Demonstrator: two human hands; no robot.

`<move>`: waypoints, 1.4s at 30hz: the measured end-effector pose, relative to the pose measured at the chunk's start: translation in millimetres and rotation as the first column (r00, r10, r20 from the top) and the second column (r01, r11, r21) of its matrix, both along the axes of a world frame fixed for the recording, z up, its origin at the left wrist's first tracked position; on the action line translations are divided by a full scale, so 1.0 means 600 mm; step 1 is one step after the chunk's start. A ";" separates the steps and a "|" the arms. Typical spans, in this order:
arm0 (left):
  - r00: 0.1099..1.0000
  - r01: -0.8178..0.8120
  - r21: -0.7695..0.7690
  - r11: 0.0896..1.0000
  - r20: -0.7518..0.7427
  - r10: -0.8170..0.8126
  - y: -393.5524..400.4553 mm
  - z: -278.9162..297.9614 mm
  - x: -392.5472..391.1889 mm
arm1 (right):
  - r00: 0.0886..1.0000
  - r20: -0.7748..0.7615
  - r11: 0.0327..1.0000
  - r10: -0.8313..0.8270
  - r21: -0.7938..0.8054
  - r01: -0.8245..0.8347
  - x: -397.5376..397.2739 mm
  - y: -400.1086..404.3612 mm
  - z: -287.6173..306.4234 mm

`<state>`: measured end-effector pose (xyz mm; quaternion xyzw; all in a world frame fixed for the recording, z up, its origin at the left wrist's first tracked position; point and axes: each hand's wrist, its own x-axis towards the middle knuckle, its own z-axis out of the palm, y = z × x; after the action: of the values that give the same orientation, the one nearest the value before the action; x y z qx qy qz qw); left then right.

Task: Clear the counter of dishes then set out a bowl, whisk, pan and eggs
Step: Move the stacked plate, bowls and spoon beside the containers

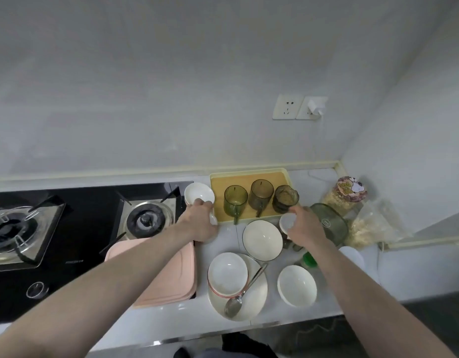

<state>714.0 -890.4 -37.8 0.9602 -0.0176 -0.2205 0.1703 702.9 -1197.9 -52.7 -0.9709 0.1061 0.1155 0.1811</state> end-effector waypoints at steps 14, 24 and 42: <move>0.998 0.028 0.287 0.958 -0.070 -0.008 -0.029 -0.117 0.061 | 0.851 -0.379 0.826 0.364 -0.291 -0.483 0.111 -0.051 -0.069; 0.998 0.067 0.154 0.986 -0.014 -0.066 -0.025 -0.085 0.058 | 0.820 -0.302 0.808 0.486 -0.203 -0.553 0.141 -0.065 -0.005; 0.968 -0.102 -0.033 0.994 0.227 0.107 -0.114 0.142 0.282 | 0.995 0.085 0.948 -0.053 0.318 0.024 0.336 -0.062 0.112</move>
<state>883.0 -958.5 47.3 0.9770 0.0113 -0.0992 0.1886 904.8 -1235.0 14.3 -0.9313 0.0968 0.0823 0.3412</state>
